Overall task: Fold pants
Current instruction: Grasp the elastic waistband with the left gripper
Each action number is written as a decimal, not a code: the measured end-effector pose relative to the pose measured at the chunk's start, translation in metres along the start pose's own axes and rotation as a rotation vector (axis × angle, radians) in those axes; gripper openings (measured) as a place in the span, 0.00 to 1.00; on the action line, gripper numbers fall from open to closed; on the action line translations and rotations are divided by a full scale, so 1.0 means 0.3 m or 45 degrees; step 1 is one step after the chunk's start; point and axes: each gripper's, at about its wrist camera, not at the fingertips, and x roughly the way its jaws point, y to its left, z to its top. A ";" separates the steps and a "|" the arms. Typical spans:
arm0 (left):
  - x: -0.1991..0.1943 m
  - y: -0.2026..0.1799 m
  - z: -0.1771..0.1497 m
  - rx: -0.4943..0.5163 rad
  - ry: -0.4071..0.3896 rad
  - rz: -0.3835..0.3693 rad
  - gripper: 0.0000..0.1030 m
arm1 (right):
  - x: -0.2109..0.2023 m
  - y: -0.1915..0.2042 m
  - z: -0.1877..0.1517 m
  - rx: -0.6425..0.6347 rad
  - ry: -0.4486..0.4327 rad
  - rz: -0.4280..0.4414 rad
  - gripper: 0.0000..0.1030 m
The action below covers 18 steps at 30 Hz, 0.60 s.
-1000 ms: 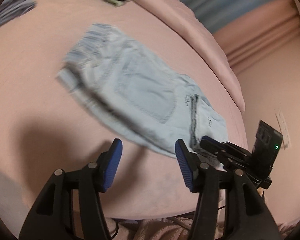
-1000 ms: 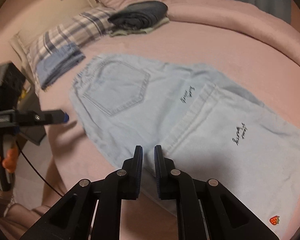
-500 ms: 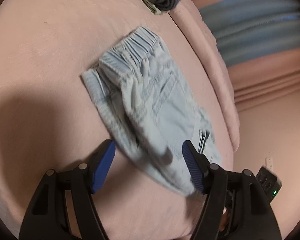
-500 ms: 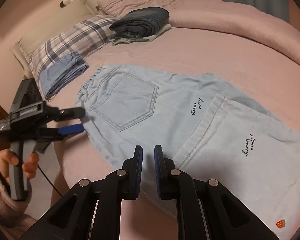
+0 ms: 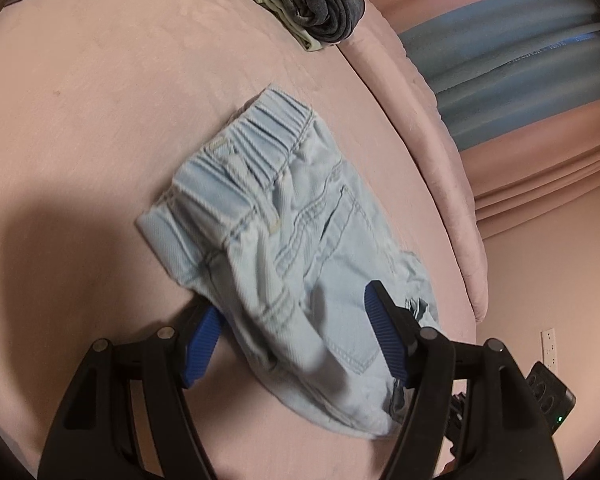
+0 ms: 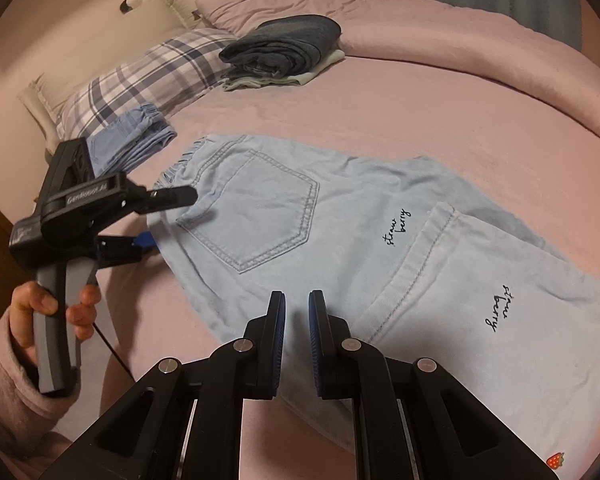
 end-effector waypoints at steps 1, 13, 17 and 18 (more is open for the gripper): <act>0.006 0.005 0.004 0.002 -0.001 0.000 0.68 | 0.002 0.000 0.000 -0.002 0.002 -0.004 0.10; 0.065 -0.012 0.067 0.023 0.000 -0.004 0.67 | 0.043 0.007 0.013 0.012 0.031 -0.016 0.10; 0.078 -0.021 0.079 0.038 -0.001 0.001 0.67 | 0.062 0.013 0.020 0.013 0.044 -0.016 0.10; 0.078 -0.022 0.078 0.044 0.000 0.003 0.67 | 0.068 0.013 0.023 0.014 0.048 -0.018 0.10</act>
